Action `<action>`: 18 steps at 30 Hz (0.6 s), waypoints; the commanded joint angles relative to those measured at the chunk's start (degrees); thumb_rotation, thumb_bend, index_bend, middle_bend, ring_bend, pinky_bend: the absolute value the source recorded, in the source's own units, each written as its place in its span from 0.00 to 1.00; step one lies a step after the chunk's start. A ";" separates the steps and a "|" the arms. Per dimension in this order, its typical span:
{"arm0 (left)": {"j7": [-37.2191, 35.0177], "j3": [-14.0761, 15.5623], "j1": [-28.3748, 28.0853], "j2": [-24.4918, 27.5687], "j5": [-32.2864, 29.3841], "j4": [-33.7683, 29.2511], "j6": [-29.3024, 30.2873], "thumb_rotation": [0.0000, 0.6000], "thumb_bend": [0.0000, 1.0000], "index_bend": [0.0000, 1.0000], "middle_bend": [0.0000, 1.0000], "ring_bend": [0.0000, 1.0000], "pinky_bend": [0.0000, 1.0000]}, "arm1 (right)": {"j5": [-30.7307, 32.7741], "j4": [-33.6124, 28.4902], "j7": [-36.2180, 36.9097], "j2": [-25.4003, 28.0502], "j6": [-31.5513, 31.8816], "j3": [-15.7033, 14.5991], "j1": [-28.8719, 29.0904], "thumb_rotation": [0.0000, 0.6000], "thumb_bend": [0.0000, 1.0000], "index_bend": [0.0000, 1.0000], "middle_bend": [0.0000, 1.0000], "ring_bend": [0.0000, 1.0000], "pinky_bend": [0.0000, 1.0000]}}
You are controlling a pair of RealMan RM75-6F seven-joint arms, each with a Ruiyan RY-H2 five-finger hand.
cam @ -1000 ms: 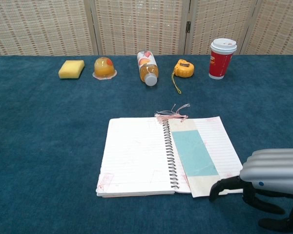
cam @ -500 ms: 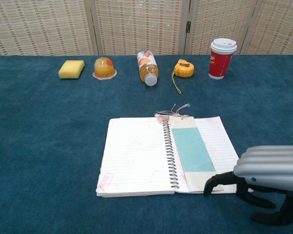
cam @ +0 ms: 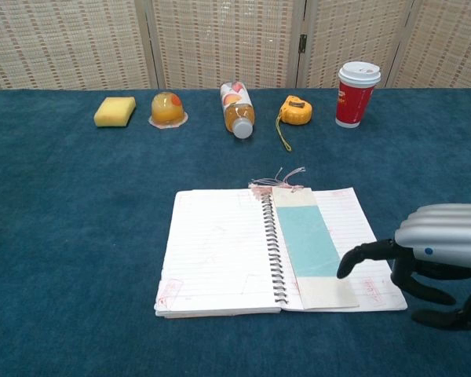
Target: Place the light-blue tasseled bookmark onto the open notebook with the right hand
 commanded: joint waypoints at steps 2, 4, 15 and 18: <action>0.25 -0.01 0.00 -0.12 0.03 -0.08 0.06 1.00 0.14 0.14 0.11 0.03 0.05 | 2.06 2.55 1.64 -1.44 -1.46 1.51 0.43 1.00 0.44 0.21 0.79 0.88 0.93; 0.20 -0.06 0.03 -0.12 -0.08 -0.06 0.08 1.00 0.14 0.14 0.11 0.03 0.05 | 2.80 3.65 2.12 -2.30 -1.88 2.08 0.59 1.00 0.44 0.21 0.79 0.88 0.93; -0.50 -0.19 -0.04 0.02 -0.32 0.08 -0.02 1.00 0.14 0.14 0.12 0.03 0.05 | 3.97 6.11 2.41 -4.82 -3.51 2.89 1.23 1.00 0.44 0.21 0.79 0.88 0.93; -0.59 -0.16 -0.04 0.03 -0.27 0.09 0.01 1.00 0.14 0.14 0.11 0.03 0.05 | 3.83 5.74 2.00 -4.60 -3.47 2.65 1.15 1.00 0.44 0.21 0.79 0.88 0.93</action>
